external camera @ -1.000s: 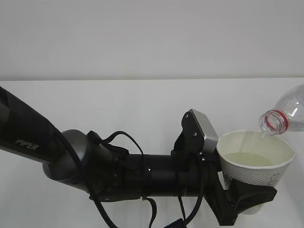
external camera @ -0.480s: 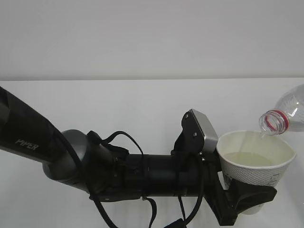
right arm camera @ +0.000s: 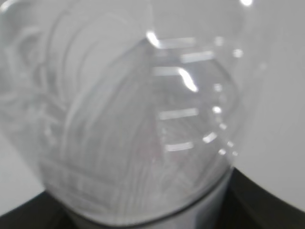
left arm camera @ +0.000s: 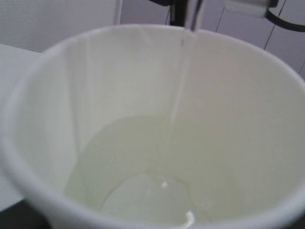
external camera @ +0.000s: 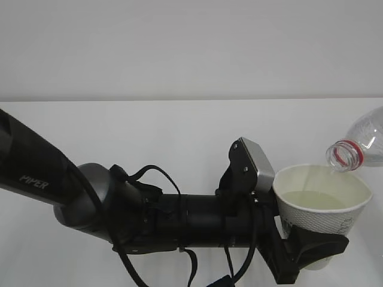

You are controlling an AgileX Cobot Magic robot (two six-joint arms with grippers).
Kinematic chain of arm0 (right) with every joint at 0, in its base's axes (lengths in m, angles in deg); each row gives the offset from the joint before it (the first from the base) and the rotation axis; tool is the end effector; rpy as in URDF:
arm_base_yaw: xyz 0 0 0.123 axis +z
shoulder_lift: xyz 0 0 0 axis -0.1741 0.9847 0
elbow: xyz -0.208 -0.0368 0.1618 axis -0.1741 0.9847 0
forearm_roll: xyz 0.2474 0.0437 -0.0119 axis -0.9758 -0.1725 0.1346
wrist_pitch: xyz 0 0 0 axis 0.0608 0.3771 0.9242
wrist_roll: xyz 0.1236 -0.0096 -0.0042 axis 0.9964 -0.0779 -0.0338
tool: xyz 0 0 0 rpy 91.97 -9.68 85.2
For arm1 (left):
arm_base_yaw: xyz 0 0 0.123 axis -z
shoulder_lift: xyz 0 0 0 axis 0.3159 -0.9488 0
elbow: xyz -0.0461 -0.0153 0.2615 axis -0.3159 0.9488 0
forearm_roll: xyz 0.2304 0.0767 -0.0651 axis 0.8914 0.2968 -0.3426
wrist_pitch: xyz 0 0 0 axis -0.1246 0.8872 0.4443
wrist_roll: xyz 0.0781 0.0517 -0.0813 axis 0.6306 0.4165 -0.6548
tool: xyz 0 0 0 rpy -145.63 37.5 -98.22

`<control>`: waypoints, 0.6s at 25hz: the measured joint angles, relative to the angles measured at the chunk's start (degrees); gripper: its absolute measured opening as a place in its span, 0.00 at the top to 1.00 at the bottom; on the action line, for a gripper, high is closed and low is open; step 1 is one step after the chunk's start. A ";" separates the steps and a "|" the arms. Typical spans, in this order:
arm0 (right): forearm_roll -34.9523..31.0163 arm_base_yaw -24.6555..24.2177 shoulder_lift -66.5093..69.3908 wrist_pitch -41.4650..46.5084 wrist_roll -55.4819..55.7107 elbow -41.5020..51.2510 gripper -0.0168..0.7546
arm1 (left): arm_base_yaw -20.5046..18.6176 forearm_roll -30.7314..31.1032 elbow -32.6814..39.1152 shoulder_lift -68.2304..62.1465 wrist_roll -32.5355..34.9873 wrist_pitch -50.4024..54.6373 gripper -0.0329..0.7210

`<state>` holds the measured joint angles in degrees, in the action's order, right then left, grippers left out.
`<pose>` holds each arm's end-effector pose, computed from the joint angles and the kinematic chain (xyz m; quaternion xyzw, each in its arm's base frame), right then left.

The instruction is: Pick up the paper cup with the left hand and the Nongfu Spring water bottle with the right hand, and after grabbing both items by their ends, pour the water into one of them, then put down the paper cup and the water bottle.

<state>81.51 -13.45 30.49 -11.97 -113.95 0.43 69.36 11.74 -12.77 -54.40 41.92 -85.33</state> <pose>0.2307 -0.0013 0.2052 -0.5690 0.5264 -0.4446 0.4489 0.2134 -0.3733 0.0908 0.4419 0.6002 -0.5027 0.4379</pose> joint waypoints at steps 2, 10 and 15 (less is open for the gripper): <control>0.00 0.00 0.00 0.00 -0.11 0.00 0.40 | 0.00 0.00 0.00 0.00 0.00 0.00 0.24; 0.00 0.00 0.00 0.00 -0.16 0.00 0.40 | 0.00 0.00 0.00 0.00 0.00 0.00 0.24; -0.30 0.00 0.00 0.00 -0.16 0.00 0.40 | 0.00 0.00 0.00 0.00 0.00 0.00 0.24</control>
<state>81.21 -13.45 30.49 -11.97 -114.11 0.43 69.36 11.74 -12.77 -54.40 41.92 -85.33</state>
